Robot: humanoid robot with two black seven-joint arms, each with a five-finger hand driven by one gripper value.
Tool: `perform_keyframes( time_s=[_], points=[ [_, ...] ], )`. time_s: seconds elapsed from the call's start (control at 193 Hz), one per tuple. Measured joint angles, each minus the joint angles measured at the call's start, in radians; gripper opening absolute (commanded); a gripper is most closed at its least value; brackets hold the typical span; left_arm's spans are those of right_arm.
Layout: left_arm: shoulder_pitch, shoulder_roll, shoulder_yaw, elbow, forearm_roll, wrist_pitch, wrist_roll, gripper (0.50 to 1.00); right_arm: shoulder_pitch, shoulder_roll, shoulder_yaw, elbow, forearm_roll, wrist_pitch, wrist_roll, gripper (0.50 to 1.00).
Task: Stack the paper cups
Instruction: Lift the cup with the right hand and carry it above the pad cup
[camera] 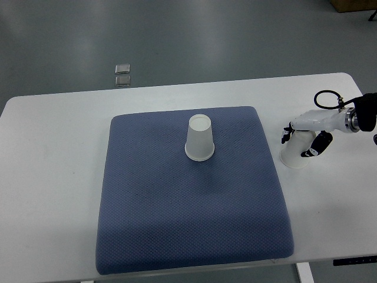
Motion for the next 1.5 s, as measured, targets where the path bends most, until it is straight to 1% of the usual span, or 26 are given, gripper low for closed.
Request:
perform_keyframes(
  time_s=[0.253, 0.558, 0.719, 0.9, 1.024, 1.251, 1.499],
  points=[
    [0.0, 0.0, 0.0, 0.0, 0.0, 0.0, 0.0, 1.0, 0.0, 0.006, 0.0, -0.003, -0.003, 0.002, 0.0, 0.66],
    [0.0, 0.0, 0.0, 0.0, 0.0, 0.0, 0.0, 1.0, 0.033, 0.002, 0.004, -0.001, -0.001, 0.003, 0.003, 0.66],
    [0.0, 0.0, 0.0, 0.0, 0.0, 0.0, 0.0, 1.0, 0.068, -0.005, 0.004, 0.0, 0.0, 0.008, 0.005, 0.66],
    [0.0, 0.0, 0.0, 0.0, 0.0, 0.0, 0.0, 1.0, 0.148, -0.005, 0.002, 0.002, 0.001, 0.021, 0.007, 0.66],
    [0.0, 0.0, 0.0, 0.0, 0.0, 0.0, 0.0, 1.0, 0.218, 0.01, 0.002, 0.005, 0.0, 0.059, 0.008, 0.66],
    [0.0, 0.0, 0.0, 0.0, 0.0, 0.0, 0.0, 1.0, 0.376, 0.092, 0.002, 0.017, 0.006, 0.14, 0.01, 0.664],
    [0.0, 0.0, 0.0, 0.0, 0.0, 0.0, 0.0, 1.0, 0.505, 0.176, 0.003, 0.067, 0.013, 0.233, 0.013, 0.668]
  ],
)
